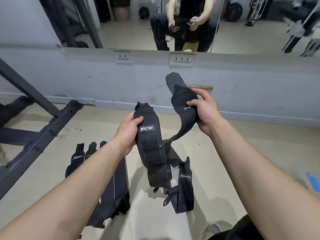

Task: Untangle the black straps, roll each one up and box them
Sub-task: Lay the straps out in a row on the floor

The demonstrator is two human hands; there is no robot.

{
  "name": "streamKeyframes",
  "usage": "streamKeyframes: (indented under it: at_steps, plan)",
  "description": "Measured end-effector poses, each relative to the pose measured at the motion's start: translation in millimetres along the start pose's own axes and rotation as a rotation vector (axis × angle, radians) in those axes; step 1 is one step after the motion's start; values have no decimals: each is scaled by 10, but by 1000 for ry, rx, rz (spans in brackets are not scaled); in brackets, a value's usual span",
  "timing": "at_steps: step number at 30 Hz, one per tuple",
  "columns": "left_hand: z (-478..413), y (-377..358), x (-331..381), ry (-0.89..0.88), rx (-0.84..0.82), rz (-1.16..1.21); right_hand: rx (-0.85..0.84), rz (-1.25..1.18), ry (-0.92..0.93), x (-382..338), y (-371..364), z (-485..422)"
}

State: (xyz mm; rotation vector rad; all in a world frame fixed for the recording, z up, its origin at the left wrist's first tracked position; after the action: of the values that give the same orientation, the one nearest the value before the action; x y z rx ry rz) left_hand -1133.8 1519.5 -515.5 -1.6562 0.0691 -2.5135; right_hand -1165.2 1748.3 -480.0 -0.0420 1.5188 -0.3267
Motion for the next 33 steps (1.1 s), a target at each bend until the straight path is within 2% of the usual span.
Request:
streamKeyframes:
  at_steps: [6, 11, 14, 20, 25, 29, 33]
  plan:
    - [349, -60, 45, -41, -70, -78, -157, -113, -72, -107, -189, 623]
    - [333, 30, -87, -33, -66, -99, -165, -118, -150, 96, -287, 730]
    - [239, 88, -239, -26, -43, -98, -175, -36, -192, 240, -385, 715]
    - [82, 115, -308, -54, -58, -83, -218, 276, -128, 541, -556, 636]
    - [-38, 172, -363, 54, -44, -66, -173, 386, -7, 706, -617, 543]
    - [-84, 226, -366, 78, 33, -36, -157, 368, 83, 714, -635, 476]
    - [-92, 288, -397, 113, 32, 44, -240, 265, 51, 680, -696, 463]
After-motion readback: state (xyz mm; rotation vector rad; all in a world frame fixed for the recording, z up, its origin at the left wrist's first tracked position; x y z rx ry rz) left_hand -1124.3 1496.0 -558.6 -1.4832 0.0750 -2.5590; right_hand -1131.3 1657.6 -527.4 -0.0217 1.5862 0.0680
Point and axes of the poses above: each hand's wrist, its own z-axis away from the middle knuckle, its own y-axis out of the back of the hand, x = y × z, the point moved 3 cm from there along -z, towards the middle knuckle, and after that the axes turned 5 degrees about y, right-handed, at the moved point
